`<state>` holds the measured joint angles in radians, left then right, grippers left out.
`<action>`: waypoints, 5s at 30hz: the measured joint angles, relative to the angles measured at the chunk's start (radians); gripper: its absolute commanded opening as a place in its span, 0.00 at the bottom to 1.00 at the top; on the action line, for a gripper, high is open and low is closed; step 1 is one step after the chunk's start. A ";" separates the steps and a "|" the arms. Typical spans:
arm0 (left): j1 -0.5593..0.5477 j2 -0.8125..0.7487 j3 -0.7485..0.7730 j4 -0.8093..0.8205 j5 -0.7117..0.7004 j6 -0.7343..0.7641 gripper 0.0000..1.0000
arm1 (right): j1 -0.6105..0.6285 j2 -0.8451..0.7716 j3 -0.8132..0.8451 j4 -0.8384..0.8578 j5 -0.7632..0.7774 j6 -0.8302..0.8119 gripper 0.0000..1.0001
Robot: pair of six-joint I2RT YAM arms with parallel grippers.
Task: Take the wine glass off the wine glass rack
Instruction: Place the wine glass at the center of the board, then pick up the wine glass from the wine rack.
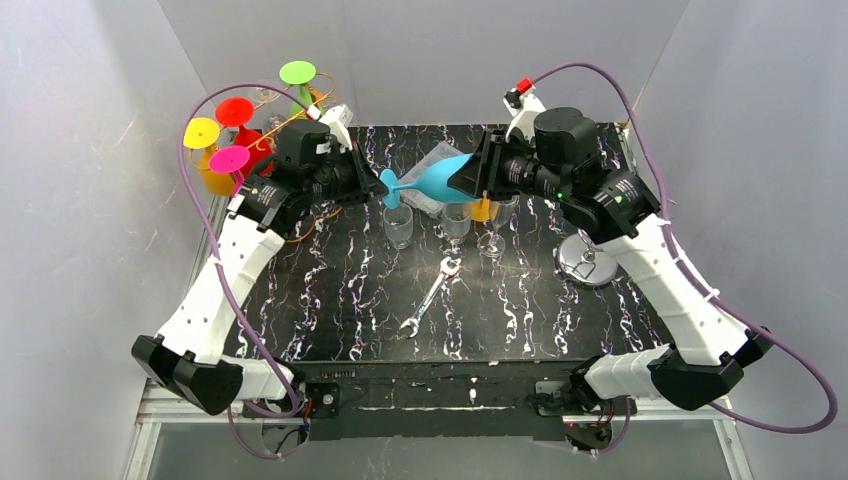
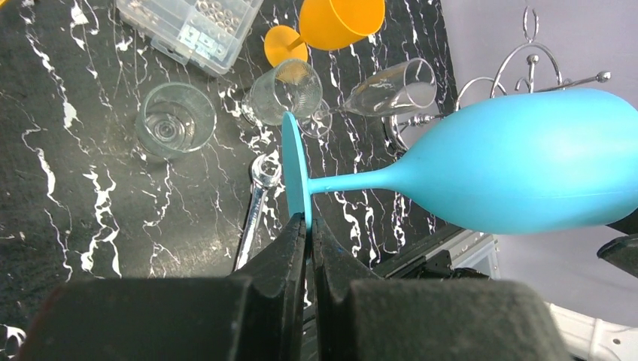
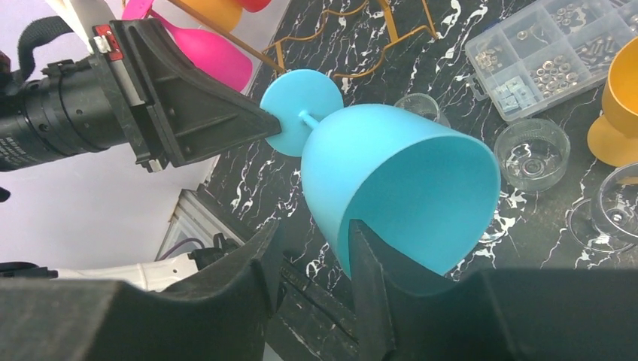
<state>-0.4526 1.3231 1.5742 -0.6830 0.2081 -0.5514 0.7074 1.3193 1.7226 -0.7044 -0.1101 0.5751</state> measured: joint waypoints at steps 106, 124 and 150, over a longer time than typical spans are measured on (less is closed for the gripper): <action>0.006 -0.148 0.198 -0.330 -0.235 0.113 0.98 | 0.124 0.184 -0.156 -0.334 0.378 -0.238 0.98; 0.265 -0.063 0.415 -0.595 -0.711 0.123 0.67 | 0.117 0.135 -0.074 -0.198 0.195 -0.204 0.98; 0.940 -0.080 0.117 -0.191 0.060 -0.174 0.29 | 0.105 0.151 -0.083 -0.159 0.123 -0.235 0.99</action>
<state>0.4877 1.2434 1.6913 -0.8742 0.2676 -0.7258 0.8120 1.4704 1.6398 -0.8631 0.0128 0.3401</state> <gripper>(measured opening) 0.312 0.984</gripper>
